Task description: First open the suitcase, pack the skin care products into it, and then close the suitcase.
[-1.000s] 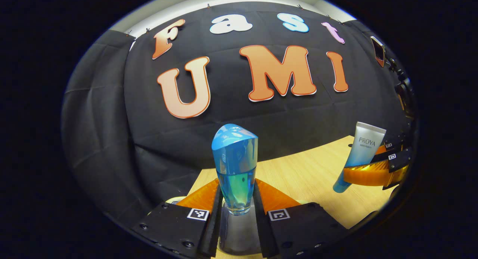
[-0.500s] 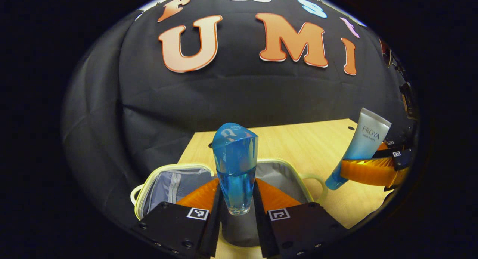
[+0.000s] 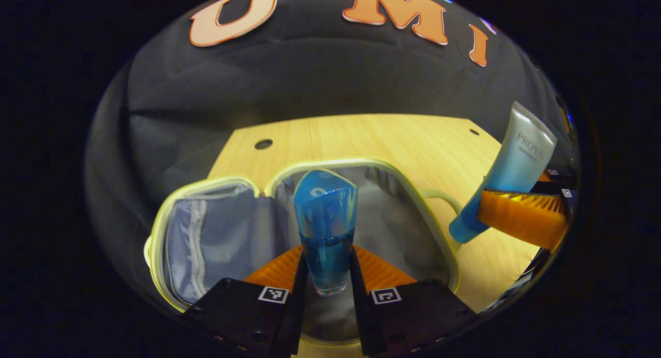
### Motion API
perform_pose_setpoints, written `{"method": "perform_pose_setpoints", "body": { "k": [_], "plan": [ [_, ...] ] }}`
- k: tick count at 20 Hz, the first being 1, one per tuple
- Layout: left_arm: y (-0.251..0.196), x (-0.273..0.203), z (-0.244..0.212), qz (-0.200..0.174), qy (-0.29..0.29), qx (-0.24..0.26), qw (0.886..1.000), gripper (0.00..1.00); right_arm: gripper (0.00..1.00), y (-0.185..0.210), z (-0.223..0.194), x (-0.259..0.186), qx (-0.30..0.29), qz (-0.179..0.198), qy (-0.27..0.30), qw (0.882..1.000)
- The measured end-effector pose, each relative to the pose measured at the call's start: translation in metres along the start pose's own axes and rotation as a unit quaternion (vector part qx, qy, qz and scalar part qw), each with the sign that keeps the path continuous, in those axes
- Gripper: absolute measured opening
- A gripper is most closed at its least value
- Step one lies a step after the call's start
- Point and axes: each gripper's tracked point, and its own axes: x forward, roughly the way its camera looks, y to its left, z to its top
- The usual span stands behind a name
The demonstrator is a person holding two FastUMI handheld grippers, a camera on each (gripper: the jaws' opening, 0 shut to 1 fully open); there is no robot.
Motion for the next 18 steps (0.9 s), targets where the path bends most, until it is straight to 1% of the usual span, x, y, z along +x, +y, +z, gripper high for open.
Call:
{"method": "perform_pose_setpoints", "body": {
  "k": [3, 5, 6, 7, 8, 9, 11, 13, 16, 18],
  "plan": [
    [-0.003, 0.023, -0.016, -0.012, 0.047, -0.018, 0.999, 0.43, 0.36, -0.004, -0.006, 0.005, 0.001, -0.006, 0.008, 1.000],
    [-0.005, 0.033, -0.028, -0.009, 0.082, -0.032, 0.996, 0.43, 0.36, -0.006, -0.009, 0.010, 0.009, -0.007, 0.016, 1.000],
    [-0.004, 0.038, -0.026, -0.007, 0.088, -0.040, 0.995, 0.43, 0.36, -0.006, -0.011, 0.012, 0.011, -0.007, 0.021, 1.000],
    [-0.001, 0.044, -0.033, -0.004, 0.103, -0.044, 0.994, 0.44, 0.36, -0.008, -0.013, 0.014, 0.013, -0.010, 0.023, 1.000],
    [0.006, 0.044, -0.037, 0.012, 0.123, -0.046, 0.991, 0.43, 0.36, -0.009, -0.015, 0.015, 0.014, -0.009, 0.029, 0.999],
    [0.008, 0.044, -0.036, 0.019, 0.129, -0.051, 0.990, 0.45, 0.36, -0.010, -0.017, 0.017, 0.016, -0.010, 0.031, 0.999],
    [0.016, 0.049, -0.042, 0.031, 0.145, -0.067, 0.987, 0.43, 0.36, -0.010, -0.019, 0.020, 0.019, -0.010, 0.037, 0.999],
    [0.018, 0.054, -0.045, 0.032, 0.149, -0.079, 0.985, 0.42, 0.36, -0.008, -0.022, 0.024, 0.022, -0.007, 0.041, 0.999],
    [0.022, 0.050, -0.030, 0.038, 0.118, -0.063, 0.990, 0.48, 0.36, -0.004, -0.026, 0.032, 0.032, -0.003, 0.049, 0.998],
    [0.027, 0.041, -0.019, 0.042, 0.097, -0.055, 0.993, 0.53, 0.36, -0.004, -0.029, 0.033, 0.034, -0.001, 0.055, 0.998]
  ]
}}
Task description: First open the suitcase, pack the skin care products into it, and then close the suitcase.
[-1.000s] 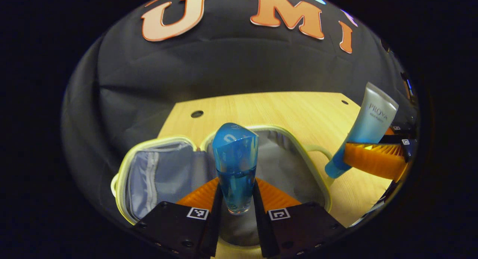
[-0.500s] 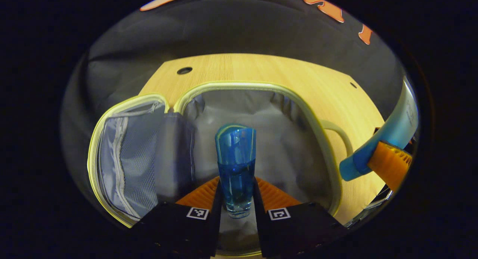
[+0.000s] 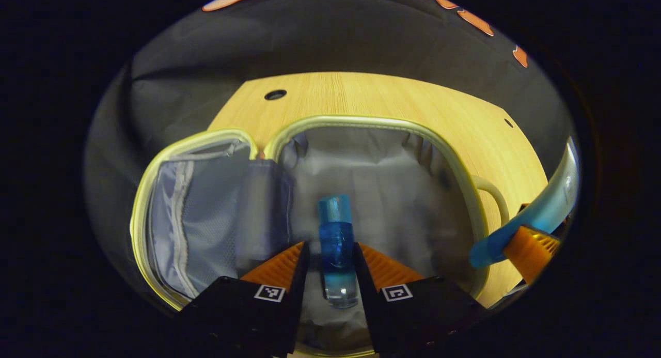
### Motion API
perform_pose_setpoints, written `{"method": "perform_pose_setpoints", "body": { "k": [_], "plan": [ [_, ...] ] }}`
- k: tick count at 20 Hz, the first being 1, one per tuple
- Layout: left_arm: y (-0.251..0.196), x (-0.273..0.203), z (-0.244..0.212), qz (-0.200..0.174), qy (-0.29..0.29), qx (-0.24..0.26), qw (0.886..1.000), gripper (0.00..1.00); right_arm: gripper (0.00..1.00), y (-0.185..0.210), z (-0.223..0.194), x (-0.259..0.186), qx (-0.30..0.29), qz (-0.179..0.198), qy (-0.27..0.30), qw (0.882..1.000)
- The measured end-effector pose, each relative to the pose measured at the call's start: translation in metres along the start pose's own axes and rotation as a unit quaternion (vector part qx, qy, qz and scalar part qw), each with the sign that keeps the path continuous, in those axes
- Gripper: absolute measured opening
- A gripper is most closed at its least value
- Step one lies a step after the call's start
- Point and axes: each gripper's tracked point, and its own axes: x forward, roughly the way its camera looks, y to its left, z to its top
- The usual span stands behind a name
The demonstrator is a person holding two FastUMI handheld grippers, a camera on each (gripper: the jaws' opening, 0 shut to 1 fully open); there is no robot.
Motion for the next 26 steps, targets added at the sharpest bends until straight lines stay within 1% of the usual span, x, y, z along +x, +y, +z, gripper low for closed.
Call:
{"method": "perform_pose_setpoints", "body": {
  "k": [1, 2, 3, 4, 6, 9, 10, 14, 16, 19, 20, 22, 23, 24, 26],
  "plan": [
    [0.001, -0.009, 0.003, 0.002, -0.011, -0.001, 1.000, 0.53, 0.36, 0.002, -0.002, 0.002, 0.002, 0.001, 0.004, 1.000],
    [0.001, -0.018, 0.005, -0.002, -0.022, -0.005, 1.000, 0.57, 0.36, 0.004, -0.004, 0.006, 0.005, 0.003, 0.011, 1.000],
    [0.003, -0.026, 0.006, -0.006, -0.036, -0.011, 0.999, 0.55, 0.36, 0.004, -0.007, 0.011, 0.008, 0.005, 0.020, 1.000],
    [0.007, -0.033, 0.009, -0.006, -0.052, -0.015, 0.998, 0.59, 0.36, 0.003, -0.008, 0.014, 0.011, 0.006, 0.025, 1.000],
    [0.022, -0.047, 0.008, 0.008, -0.084, -0.019, 0.996, 0.67, 0.36, 0.007, -0.018, 0.021, 0.021, 0.009, 0.046, 0.999],
    [0.051, -0.074, 0.014, 0.042, -0.134, -0.028, 0.990, 0.68, 0.36, 0.018, -0.034, 0.032, 0.038, 0.020, 0.079, 0.996],
    [0.065, -0.082, 0.013, 0.058, -0.143, -0.034, 0.987, 0.68, 0.36, 0.020, -0.040, 0.039, 0.040, 0.017, 0.095, 0.995],
    [0.119, -0.102, -0.009, 0.107, -0.151, -0.081, 0.979, 0.68, 0.36, 0.016, -0.055, 0.057, 0.053, -0.010, 0.131, 0.990],
    [0.152, -0.110, -0.023, 0.136, -0.152, -0.105, 0.973, 0.68, 0.36, 0.015, -0.058, 0.060, 0.067, -0.014, 0.139, 0.988],
    [0.190, -0.110, -0.040, 0.154, -0.160, -0.151, 0.963, 0.68, 0.36, 0.020, -0.060, 0.072, 0.087, -0.023, 0.149, 0.985],
    [0.201, -0.112, -0.044, 0.157, -0.161, -0.164, 0.960, 0.76, 0.39, 0.024, -0.059, 0.076, 0.091, -0.025, 0.147, 0.985],
    [0.222, -0.113, -0.052, 0.163, -0.167, -0.186, 0.954, 0.82, 0.42, 0.021, -0.058, 0.071, 0.093, -0.028, 0.143, 0.985],
    [0.233, -0.113, -0.055, 0.164, -0.171, -0.201, 0.950, 0.83, 0.36, 0.018, -0.054, 0.066, 0.091, -0.034, 0.136, 0.986],
    [0.244, -0.114, -0.055, 0.166, -0.185, -0.215, 0.944, 0.83, 0.50, 0.017, -0.049, 0.066, 0.089, -0.035, 0.125, 0.988],
    [0.262, -0.113, -0.057, 0.165, -0.205, -0.243, 0.934, 0.83, 0.54, 0.020, -0.033, 0.057, 0.084, -0.037, 0.096, 0.991]
  ]
}}
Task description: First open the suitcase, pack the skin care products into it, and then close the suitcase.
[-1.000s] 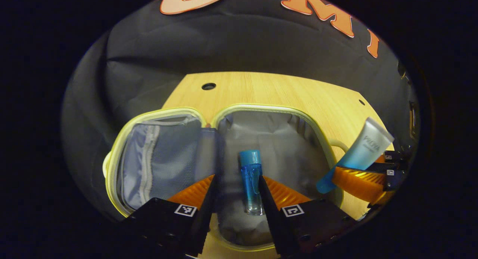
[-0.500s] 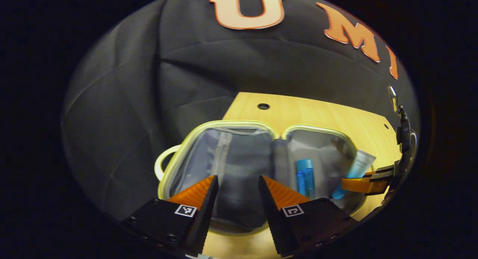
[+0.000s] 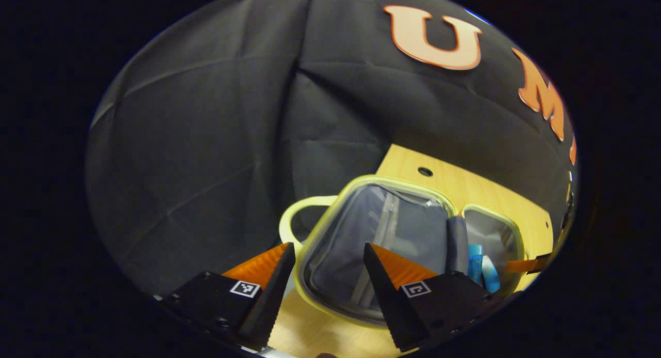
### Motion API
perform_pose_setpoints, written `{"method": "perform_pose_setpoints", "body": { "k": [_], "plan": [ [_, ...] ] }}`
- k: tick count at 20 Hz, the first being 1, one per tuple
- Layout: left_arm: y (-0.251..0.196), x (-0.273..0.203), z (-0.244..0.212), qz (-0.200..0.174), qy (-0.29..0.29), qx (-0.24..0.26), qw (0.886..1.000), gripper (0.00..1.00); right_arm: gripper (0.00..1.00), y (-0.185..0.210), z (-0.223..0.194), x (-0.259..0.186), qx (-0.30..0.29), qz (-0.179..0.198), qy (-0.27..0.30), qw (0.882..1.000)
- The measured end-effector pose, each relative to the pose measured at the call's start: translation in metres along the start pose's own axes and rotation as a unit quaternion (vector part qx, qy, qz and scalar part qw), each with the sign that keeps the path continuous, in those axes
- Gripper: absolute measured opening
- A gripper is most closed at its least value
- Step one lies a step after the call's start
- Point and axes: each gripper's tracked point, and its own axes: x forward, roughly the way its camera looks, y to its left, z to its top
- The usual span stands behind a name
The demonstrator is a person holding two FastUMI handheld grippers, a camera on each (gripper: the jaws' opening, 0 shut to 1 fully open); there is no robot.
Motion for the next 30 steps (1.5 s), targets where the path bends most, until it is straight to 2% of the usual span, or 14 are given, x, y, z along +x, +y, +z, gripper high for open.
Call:
{"method": "perform_pose_setpoints", "body": {
  "k": [2, 3, 6, 11, 15, 19, 22, 23, 24, 25, 26, 27, 28, 30],
  "plan": [
    [0.014, 0.004, -0.002, 0.000, 0.002, -0.035, 0.999, 0.84, 0.54, -0.002, 0.011, -0.016, -0.005, 0.003, -0.030, 1.000],
    [0.022, 0.005, 0.000, -0.001, 0.004, -0.054, 0.999, 0.84, 0.64, -0.005, 0.017, -0.028, -0.009, 0.002, -0.044, 0.999],
    [0.041, 0.013, 0.009, 0.000, -0.003, -0.109, 0.994, 0.89, 0.75, -0.012, 0.033, -0.061, -0.023, -0.002, -0.080, 0.997],
    [0.072, 0.031, 0.012, -0.020, 0.029, -0.194, 0.980, 0.89, 0.84, -0.033, 0.053, -0.116, -0.033, -0.022, -0.120, 0.992],
    [0.080, 0.048, 0.013, -0.049, 0.060, -0.262, 0.962, 0.89, 0.86, -0.044, 0.068, -0.154, -0.037, -0.033, -0.155, 0.987],
    [0.083, 0.059, 0.025, -0.075, 0.072, -0.360, 0.927, 0.89, 0.86, -0.056, 0.067, -0.176, -0.053, -0.042, -0.158, 0.985],
    [0.100, 0.073, 0.014, -0.062, 0.091, -0.403, 0.908, 0.64, 0.86, -0.066, 0.068, -0.187, -0.057, -0.051, -0.163, 0.984],
    [0.096, 0.076, 0.010, -0.070, 0.097, -0.416, 0.901, 0.55, 0.86, -0.068, 0.068, -0.189, -0.055, -0.050, -0.165, 0.984],
    [0.093, 0.080, 0.006, -0.081, 0.107, -0.426, 0.895, 0.40, 0.87, -0.072, 0.068, -0.190, -0.051, -0.054, -0.165, 0.984],
    [0.097, 0.061, 0.002, -0.082, 0.115, -0.435, 0.889, 0.40, 0.86, -0.073, 0.068, -0.191, -0.049, -0.052, -0.166, 0.984],
    [0.096, 0.066, 0.004, -0.087, 0.119, -0.433, 0.889, 0.24, 0.87, -0.074, 0.069, -0.194, -0.047, -0.051, -0.168, 0.983],
    [0.097, 0.078, 0.004, -0.084, 0.112, -0.419, 0.897, 0.24, 0.87, -0.074, 0.071, -0.197, -0.046, -0.049, -0.172, 0.983],
    [0.094, 0.072, 0.014, -0.089, 0.098, -0.391, 0.911, 0.11, 0.87, -0.077, 0.071, -0.200, -0.047, -0.049, -0.175, 0.982],
    [0.084, 0.054, 0.035, -0.093, 0.077, -0.338, 0.933, 0.11, 0.87, -0.081, 0.072, -0.205, -0.042, -0.053, -0.181, 0.981]
  ]
}}
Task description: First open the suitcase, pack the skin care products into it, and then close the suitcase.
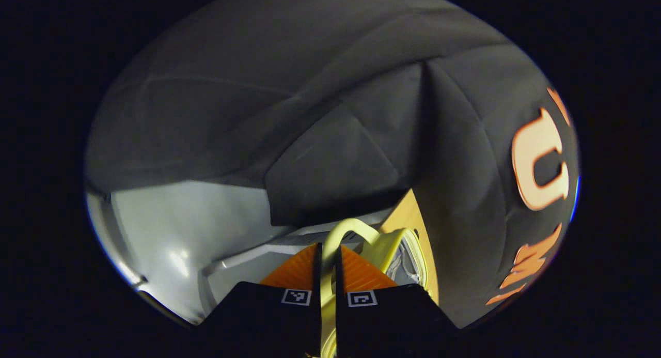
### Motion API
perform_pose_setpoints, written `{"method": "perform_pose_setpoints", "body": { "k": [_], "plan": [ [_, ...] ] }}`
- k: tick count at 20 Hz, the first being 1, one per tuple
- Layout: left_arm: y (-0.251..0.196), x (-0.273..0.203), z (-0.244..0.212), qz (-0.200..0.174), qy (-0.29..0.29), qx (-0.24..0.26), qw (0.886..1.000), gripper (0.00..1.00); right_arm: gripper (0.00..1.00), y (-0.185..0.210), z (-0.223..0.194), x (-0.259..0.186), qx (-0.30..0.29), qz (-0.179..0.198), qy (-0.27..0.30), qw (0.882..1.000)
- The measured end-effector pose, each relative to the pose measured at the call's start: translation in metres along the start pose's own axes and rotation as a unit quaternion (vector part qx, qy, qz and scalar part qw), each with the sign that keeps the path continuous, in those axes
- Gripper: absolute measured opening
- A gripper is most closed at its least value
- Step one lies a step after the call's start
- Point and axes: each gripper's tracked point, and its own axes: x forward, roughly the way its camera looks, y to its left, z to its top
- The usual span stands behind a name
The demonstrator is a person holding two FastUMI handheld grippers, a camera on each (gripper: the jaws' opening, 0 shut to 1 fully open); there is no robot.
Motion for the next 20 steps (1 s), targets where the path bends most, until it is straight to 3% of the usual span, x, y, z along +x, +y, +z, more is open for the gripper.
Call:
{"method": "perform_pose_setpoints", "body": {
  "k": [5, 9, 13, 15, 18, 20],
  "plan": [
    [-0.087, -0.055, 0.020, -0.066, -0.033, 0.075, 0.994, 0.11, 0.86, -0.020, 0.012, -0.023, 0.007, -0.017, -0.025, 1.000],
    [-0.155, -0.100, 0.010, -0.105, -0.047, 0.159, 0.981, 0.11, 0.86, -0.040, 0.010, -0.029, 0.014, -0.029, -0.031, 0.999],
    [-0.230, -0.138, -0.025, -0.151, -0.050, 0.234, 0.959, 0.10, 0.87, -0.052, 0.016, -0.029, 0.027, -0.033, -0.043, 0.998],
    [-0.270, -0.156, -0.049, -0.178, -0.051, 0.279, 0.942, 0.10, 0.87, -0.054, 0.020, -0.030, 0.030, -0.024, -0.051, 0.998],
    [-0.308, -0.169, -0.084, -0.187, -0.053, 0.336, 0.922, 0.10, 0.86, -0.067, 0.023, -0.027, 0.035, -0.016, -0.053, 0.998],
    [-0.325, -0.177, -0.101, -0.196, -0.048, 0.342, 0.918, 0.10, 0.87, -0.074, 0.032, -0.026, 0.035, -0.009, -0.061, 0.997]
  ]
}}
